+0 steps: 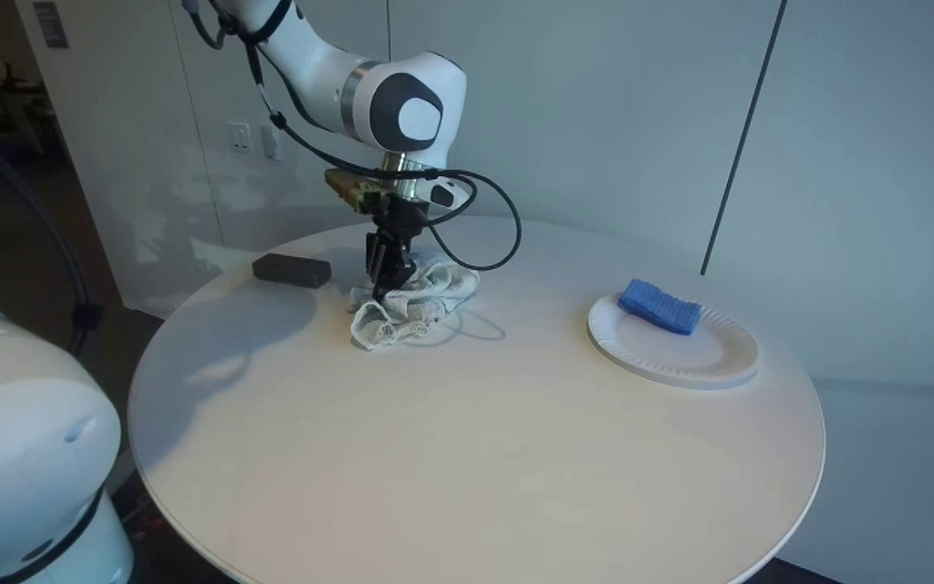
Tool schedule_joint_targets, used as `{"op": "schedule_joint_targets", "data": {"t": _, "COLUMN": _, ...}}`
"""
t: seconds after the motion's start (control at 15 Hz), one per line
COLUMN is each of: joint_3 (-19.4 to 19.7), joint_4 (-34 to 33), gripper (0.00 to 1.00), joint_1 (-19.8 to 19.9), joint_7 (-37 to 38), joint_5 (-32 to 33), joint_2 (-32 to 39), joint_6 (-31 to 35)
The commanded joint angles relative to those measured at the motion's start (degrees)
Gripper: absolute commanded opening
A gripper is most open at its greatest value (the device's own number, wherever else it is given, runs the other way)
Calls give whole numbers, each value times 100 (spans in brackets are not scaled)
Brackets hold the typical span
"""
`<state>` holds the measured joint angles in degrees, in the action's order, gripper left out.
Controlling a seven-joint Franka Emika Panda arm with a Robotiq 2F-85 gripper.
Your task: Wipe a small part of the table using the towel
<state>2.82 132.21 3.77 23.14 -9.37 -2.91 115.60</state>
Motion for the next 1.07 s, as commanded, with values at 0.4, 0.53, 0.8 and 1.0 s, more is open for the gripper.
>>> {"op": "schedule_joint_targets", "data": {"t": 0.4, "joint_3": -212, "joint_4": -603, "gripper": 7, "joint_1": 64, "joint_7": 986, "joint_5": 2900, "joint_2": -1036, "joint_6": -715}}
{"op": "schedule_joint_targets", "data": {"t": 0.53, "joint_3": -271, "joint_4": -971, "gripper": 7, "joint_1": 108, "joint_7": 826, "joint_5": 3373, "joint_2": -1289, "joint_6": -899}}
{"op": "schedule_joint_targets", "data": {"t": 0.8, "joint_3": -333, "joint_4": -2123, "gripper": 7, "joint_1": 121, "joint_7": 185, "joint_5": 3877, "joint_2": -1241, "joint_6": -704}}
{"op": "schedule_joint_targets", "data": {"t": 1.0, "joint_3": -213, "joint_4": -3144, "gripper": 7, "joint_1": -29, "joint_7": -543, "joint_5": 3980, "joint_2": -607, "joint_6": -249}}
